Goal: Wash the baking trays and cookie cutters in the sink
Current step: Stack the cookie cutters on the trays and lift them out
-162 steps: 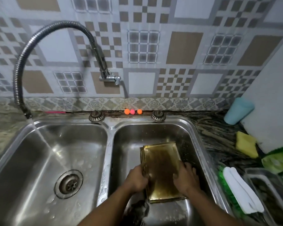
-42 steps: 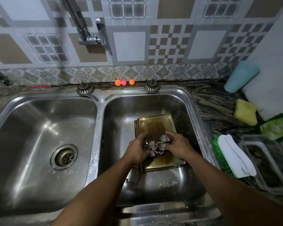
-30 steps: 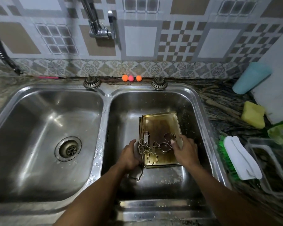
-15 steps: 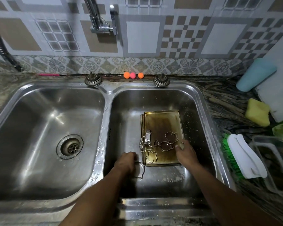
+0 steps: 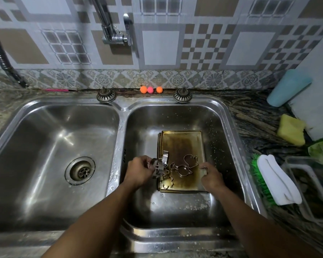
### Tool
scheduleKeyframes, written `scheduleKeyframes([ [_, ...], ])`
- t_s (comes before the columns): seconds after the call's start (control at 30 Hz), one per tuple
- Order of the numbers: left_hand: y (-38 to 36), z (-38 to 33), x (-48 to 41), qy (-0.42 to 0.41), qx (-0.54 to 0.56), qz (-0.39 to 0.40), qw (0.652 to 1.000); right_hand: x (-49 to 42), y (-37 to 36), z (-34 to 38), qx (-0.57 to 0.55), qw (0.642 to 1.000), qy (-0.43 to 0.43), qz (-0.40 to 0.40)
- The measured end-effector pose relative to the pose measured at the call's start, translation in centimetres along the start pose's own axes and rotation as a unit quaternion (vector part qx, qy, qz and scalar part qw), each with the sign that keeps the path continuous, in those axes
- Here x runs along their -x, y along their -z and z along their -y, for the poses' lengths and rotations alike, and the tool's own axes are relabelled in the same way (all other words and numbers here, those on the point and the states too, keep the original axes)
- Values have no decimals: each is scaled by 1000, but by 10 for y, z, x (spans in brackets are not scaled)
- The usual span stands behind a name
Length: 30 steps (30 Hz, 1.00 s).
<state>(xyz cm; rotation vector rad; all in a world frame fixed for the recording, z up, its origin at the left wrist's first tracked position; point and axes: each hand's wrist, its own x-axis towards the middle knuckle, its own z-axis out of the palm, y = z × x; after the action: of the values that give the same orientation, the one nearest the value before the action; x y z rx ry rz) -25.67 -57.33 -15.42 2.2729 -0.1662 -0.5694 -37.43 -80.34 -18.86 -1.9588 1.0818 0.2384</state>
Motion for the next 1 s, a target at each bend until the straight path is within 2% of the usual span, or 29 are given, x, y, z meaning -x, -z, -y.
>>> scheduleKeyframes([
  [0.2,-36,-16,-1,-64,37,-13,997,1,0,2,-9,1000,-9,0],
  [0.33,-61,-10,1,-85,-156,-73,981,3,1,0,-26,999,-6,18],
  [0.37,-64,-7,2,-67,-159,-73,982,4,0,-1,-34,999,-5,27],
  [0.43,-67,-2,4,-28,-97,-42,994,6,-2,-3,-53,998,-1,45],
  [0.53,-72,6,3,-14,39,43,998,7,-5,-4,-80,995,10,55],
  [0.63,-75,11,3,-22,63,72,995,9,-4,-1,-105,992,24,62],
  [0.8,-68,15,6,-9,53,51,997,16,-2,7,-155,984,47,68],
  [1.0,-57,14,7,9,171,26,985,29,-7,13,-169,980,98,34],
])
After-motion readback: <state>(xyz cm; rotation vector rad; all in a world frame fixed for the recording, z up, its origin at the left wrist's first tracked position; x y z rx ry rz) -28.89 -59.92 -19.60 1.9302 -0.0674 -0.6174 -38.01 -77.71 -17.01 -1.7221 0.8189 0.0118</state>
